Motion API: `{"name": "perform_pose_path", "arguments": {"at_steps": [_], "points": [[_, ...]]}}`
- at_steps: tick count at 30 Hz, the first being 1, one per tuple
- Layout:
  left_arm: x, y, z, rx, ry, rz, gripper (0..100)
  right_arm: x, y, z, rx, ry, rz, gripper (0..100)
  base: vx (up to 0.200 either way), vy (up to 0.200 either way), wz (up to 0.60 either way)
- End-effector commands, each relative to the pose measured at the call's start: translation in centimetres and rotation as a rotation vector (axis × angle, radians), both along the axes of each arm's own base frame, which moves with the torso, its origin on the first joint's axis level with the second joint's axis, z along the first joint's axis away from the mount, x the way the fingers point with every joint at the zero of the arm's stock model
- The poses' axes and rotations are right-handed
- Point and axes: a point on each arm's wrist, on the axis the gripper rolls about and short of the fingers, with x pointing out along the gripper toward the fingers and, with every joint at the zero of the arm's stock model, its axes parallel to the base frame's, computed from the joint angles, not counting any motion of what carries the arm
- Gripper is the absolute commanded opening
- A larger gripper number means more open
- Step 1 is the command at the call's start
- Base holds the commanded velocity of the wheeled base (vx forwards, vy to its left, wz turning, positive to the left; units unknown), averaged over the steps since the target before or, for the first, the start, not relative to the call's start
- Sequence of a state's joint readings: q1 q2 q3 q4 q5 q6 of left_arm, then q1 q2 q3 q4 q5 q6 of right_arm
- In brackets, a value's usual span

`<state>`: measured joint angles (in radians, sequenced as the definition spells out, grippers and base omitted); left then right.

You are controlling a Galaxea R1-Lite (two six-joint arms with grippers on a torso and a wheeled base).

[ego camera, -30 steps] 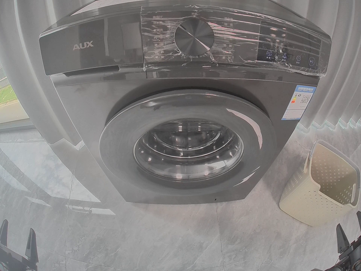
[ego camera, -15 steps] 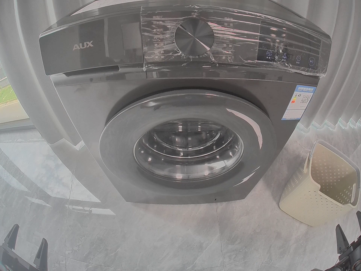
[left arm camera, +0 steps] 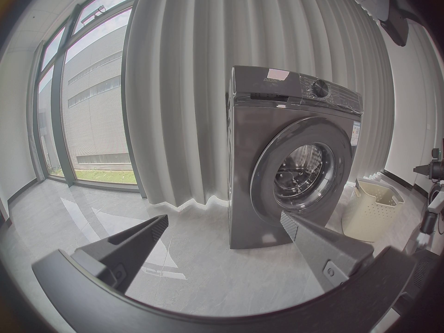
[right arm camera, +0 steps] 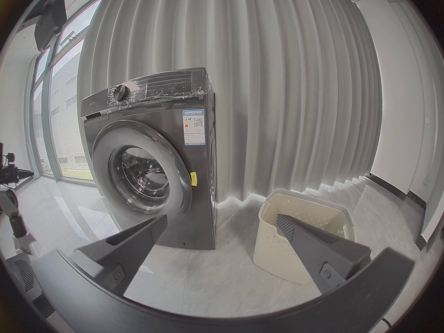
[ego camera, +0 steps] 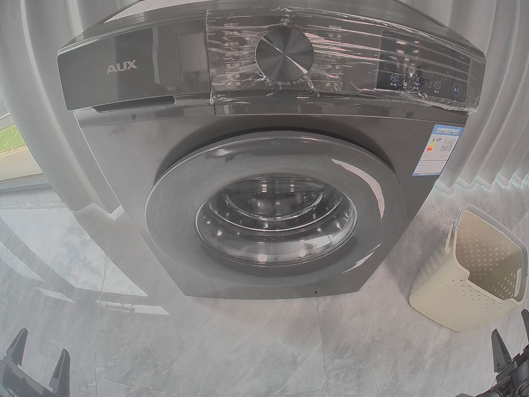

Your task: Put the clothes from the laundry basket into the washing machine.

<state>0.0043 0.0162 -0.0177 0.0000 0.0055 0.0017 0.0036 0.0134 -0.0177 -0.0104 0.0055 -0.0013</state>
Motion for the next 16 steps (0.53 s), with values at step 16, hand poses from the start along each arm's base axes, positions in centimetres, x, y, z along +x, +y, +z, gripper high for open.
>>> {"name": "perform_pose_path", "arguments": {"at_steps": [16], "points": [[0.01,0.00,-0.53,0.000,0.001,0.001,100,0.14,0.00,-0.49,0.003,0.018,-0.003,100,0.000,0.000,0.00]]}}
